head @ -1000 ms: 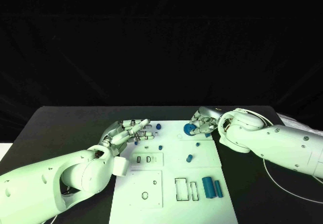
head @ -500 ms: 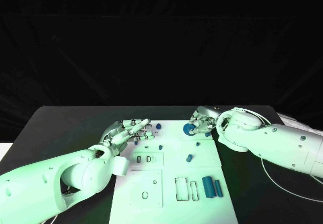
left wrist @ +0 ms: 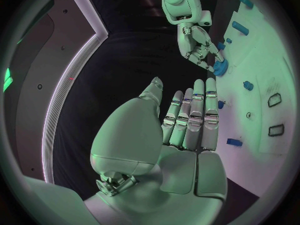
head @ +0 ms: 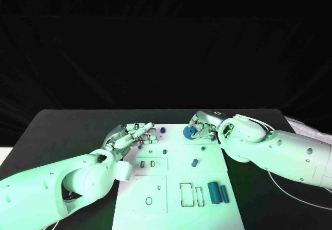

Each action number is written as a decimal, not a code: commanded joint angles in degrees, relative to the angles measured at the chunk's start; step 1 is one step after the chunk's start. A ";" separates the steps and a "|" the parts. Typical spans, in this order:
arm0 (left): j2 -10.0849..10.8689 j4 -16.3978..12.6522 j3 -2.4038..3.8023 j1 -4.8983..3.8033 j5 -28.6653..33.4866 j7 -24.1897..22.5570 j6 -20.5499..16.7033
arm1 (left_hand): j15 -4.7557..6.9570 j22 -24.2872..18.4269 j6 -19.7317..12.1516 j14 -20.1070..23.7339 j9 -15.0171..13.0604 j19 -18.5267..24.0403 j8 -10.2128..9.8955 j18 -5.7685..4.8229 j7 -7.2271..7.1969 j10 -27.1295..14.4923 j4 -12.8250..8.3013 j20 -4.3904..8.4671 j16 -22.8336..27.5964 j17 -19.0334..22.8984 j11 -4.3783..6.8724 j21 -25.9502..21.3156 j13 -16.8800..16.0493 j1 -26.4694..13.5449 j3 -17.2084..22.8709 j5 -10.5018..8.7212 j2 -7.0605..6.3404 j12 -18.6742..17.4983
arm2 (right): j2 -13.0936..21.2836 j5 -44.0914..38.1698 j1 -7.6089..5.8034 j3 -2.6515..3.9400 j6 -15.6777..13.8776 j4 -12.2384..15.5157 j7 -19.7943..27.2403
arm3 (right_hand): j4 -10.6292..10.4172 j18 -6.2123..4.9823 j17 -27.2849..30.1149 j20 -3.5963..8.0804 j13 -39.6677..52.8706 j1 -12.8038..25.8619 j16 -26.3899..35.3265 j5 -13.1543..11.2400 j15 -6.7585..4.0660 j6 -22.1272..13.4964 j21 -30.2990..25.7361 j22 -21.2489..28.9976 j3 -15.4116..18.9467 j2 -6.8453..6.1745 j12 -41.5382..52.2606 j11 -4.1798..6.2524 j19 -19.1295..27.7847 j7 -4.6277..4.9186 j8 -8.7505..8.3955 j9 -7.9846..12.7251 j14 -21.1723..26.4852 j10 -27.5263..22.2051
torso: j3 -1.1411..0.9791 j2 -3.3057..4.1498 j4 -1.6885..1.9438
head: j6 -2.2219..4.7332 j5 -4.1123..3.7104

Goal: Assemble the parts on the task board

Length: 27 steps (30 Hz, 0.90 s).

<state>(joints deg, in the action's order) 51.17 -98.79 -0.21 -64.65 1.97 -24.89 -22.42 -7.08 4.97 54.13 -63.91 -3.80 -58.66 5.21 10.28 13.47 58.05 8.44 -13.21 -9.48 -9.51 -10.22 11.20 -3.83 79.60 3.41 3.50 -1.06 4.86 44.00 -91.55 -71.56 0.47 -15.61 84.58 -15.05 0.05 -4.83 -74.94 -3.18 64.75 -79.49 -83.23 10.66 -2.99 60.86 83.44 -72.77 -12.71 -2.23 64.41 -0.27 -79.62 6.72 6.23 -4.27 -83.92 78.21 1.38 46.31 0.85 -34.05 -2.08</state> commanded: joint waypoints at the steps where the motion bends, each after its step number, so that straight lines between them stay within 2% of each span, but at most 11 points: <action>1: 0.00 0.02 0.04 -0.06 0.06 -0.51 1.16 | -0.21 -0.09 -0.11 -0.12 0.07 -0.46 -0.21 0.07 0.49 0.03 -0.28 -0.05 0.37 -0.08 -0.34 -0.24 0.03 0.20 0.00 -0.16 0.42 -0.38 | -0.12 -2.24 -0.02 0.05 -4.18 1.67 1.73 | -1.30 1.19 -1.78 0.11 -0.29 2.23 -0.01 0.27 -0.35 4.26 0.25 -0.06 -0.63 0.56 -0.58 -0.21 -0.20 -1.43 1.52 -1.62 -3.74 0.18 | 0.09 -0.04 0.05 | 0.08 0.10; 4: 0.08 0.11 0.04 -0.06 0.06 -0.59 1.03 | -0.22 -0.16 -0.09 -0.13 0.06 -0.53 -0.25 0.07 0.49 0.08 -0.49 -0.06 0.50 -0.16 -0.35 -0.37 0.02 0.25 -0.05 -0.17 0.53 -0.44 | -1.15 -1.97 -0.15 0.05 -4.70 2.47 1.90 | -2.67 1.20 -1.59 0.02 -0.62 4.39 0.11 -0.09 -0.21 3.96 0.26 -0.08 -0.12 -0.04 -1.17 -0.37 -0.18 -1.26 1.04 -1.53 -3.68 0.10 | 0.13 -0.03 0.07 | 0.12 0.29; 8: 0.15 0.19 0.04 -0.06 0.06 -0.63 1.01 | -0.22 -0.16 -0.09 -0.13 0.06 -0.53 -0.25 0.07 0.49 0.08 -0.49 -0.06 0.50 -0.16 -0.35 -0.37 0.02 0.25 -0.05 -0.17 0.53 -0.44 | -2.84 -1.77 -0.25 0.05 -4.82 2.27 1.81 | -2.99 1.20 -1.51 -0.01 -0.84 4.80 0.17 -0.15 -0.21 3.92 0.27 -0.12 -0.07 -0.14 -1.50 -0.38 -0.19 -1.26 0.89 -1.51 -3.66 0.01 | 0.17 0.06 0.25 | 0.15 0.28; 10: 0.19 0.25 0.04 -0.06 0.06 -0.65 1.01 | -0.22 -0.17 -0.08 -0.13 0.06 -0.53 -0.26 0.07 0.49 0.08 -0.51 -0.06 0.51 -0.16 -0.34 -0.39 0.02 0.26 -0.05 -0.17 0.54 -0.45 | -3.82 -1.70 -0.28 0.05 -4.77 1.93 1.70 | -3.04 1.20 -1.48 -0.01 -0.93 4.85 0.18 -0.15 -0.21 3.90 0.27 -0.12 -0.08 -0.14 -1.62 -0.38 -0.19 -1.26 0.85 -1.50 -3.66 -0.03 | 0.12 0.07 0.21 | 0.12 0.43; 11: 0.22 0.29 0.04 -0.06 0.06 -0.67 1.00 | -0.22 -0.17 -0.08 -0.13 0.06 -0.53 -0.26 0.07 0.49 0.08 -0.51 -0.06 0.51 -0.16 -0.34 -0.39 0.02 0.26 -0.05 -0.17 0.54 -0.45 | -4.39 -1.68 -0.29 0.04 -4.72 1.67 1.63 | -3.06 1.20 -1.47 -0.01 -1.07 4.86 0.18 -0.14 -0.21 3.89 0.27 -0.12 -0.09 -0.13 -1.76 -0.38 -0.18 -1.26 0.84 -1.50 -3.66 -0.09 | 0.15 0.06 0.25 | 0.12 0.44; 13: 0.30 0.37 0.04 -0.06 0.06 -0.73 0.95 | -0.22 -0.17 -0.08 -0.13 0.06 -0.53 -0.26 0.07 0.49 0.08 -0.51 -0.06 0.51 -0.16 -0.34 -0.39 0.02 0.26 -0.05 -0.17 0.54 -0.45 | -5.58 -1.64 -0.30 0.03 -4.46 1.02 1.50 | -3.08 1.20 -1.43 -0.01 -1.19 4.87 0.21 -0.12 -0.22 3.86 0.26 -0.10 -0.12 -0.11 -1.91 -0.38 -0.17 -1.26 0.81 -1.49 -3.65 -0.15 | 0.14 0.06 0.11 | 0.06 0.53; 15: 0.39 0.45 0.04 -0.06 0.06 -0.79 0.90 | -0.22 -0.17 -0.08 -0.13 0.06 -0.53 -0.26 0.07 0.49 0.08 -0.51 -0.06 0.51 -0.16 -0.34 -0.39 0.02 0.26 -0.05 -0.17 0.54 -0.45 | -6.93 -1.62 -0.29 -0.01 -4.01 0.09 1.29 | -3.08 1.19 -1.41 -0.01 -1.21 4.87 0.22 -0.12 -0.22 3.86 0.26 -0.10 -0.13 -0.10 -1.94 -0.38 -0.17 -1.26 0.80 -1.49 -3.64 -0.16 | 0.22 0.08 0.18 | 0.11 0.49; 16: 0.43 0.49 0.04 -0.06 0.06 -0.82 0.88 | -0.22 -0.17 -0.08 -0.13 0.06 -0.53 -0.26 0.07 0.49 0.08 -0.51 -0.06 0.51 -0.16 -0.34 -0.39 0.02 0.26 -0.05 -0.17 0.54 -0.45 | -7.53 -1.61 -0.27 -0.06 -3.81 -0.39 1.21 | -3.11 1.19 -1.31 -0.02 -1.37 4.86 0.28 -0.08 -0.22 3.82 0.25 -0.08 -0.19 -0.08 -2.13 -0.38 -0.15 -1.26 0.74 -1.48 -3.62 -0.25 | 0.10 0.09 0.07 | 0.09 0.60; 21: 0.54 0.64 0.04 -0.06 0.06 -0.91 0.82 | -0.22 -0.17 -0.08 -0.13 0.06 -0.53 -0.26 0.07 0.49 0.08 -0.51 -0.06 0.51 -0.16 -0.34 -0.39 0.02 0.26 -0.05 -0.17 0.54 -0.45 | -9.99 -1.60 -0.04 -0.39 -2.88 -2.58 0.94 | -3.10 1.19 -1.20 -0.02 -1.56 4.79 0.34 0.01 -0.22 3.74 0.26 -0.11 -0.31 -0.06 -2.42 -0.37 -0.17 -1.25 0.64 -1.46 -3.60 -0.37 | 0.14 0.13 0.14 | -0.03 0.71; 22: 0.56 0.65 0.04 -0.06 0.06 -0.93 0.81 | -0.22 -0.17 -0.08 -0.13 0.06 -0.53 -0.26 0.07 0.49 0.08 -0.51 -0.06 0.51 -0.16 -0.34 -0.39 0.02 0.26 -0.05 -0.17 0.54 -0.45 | -10.37 -1.60 0.03 -0.45 -2.66 -2.95 0.90 | -3.10 1.19 -1.20 -0.02 -1.58 4.79 0.34 0.01 -0.22 3.74 0.26 -0.11 -0.31 -0.06 -2.44 -0.37 -0.17 -1.25 0.63 -1.46 -3.59 -0.38 | 0.05 0.11 0.07 | -0.06 0.77; 27: 0.63 0.63 0.05 -0.07 0.06 -1.00 0.77 | -0.22 -0.17 -0.08 -0.13 0.06 -0.53 -0.26 0.07 0.49 0.08 -0.51 -0.06 0.51 -0.16 -0.34 -0.39 0.02 0.26 -0.05 -0.17 0.54 -0.45 | -12.02 -1.81 0.44 -0.73 -1.46 -4.59 0.68 | -3.08 1.19 -1.10 -0.03 -1.93 4.73 0.40 0.03 -0.22 3.66 0.25 -0.09 -0.40 -0.10 -2.88 -0.39 -0.15 -1.22 0.53 -1.43 -3.57 -0.59 | 0.03 0.06 -0.01 | -0.16 0.97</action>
<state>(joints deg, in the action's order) 51.82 -98.07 -0.20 -64.65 1.97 -25.03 -22.43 -7.08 4.86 54.13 -63.91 -3.80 -58.66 5.21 10.28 13.47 58.05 8.28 -13.21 -9.10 -9.60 -10.22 11.20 -3.83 79.63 3.25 3.50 -1.03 4.62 32.25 -92.45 -71.22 -0.24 -18.76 80.31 -14.12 -2.95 -3.94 -74.92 -3.19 62.90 -74.85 -83.22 10.63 -2.98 61.05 83.43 -72.81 -12.97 -2.66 61.74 -0.70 -79.62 6.54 6.23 -4.21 -83.92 77.97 1.46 46.41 0.89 -34.14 -1.19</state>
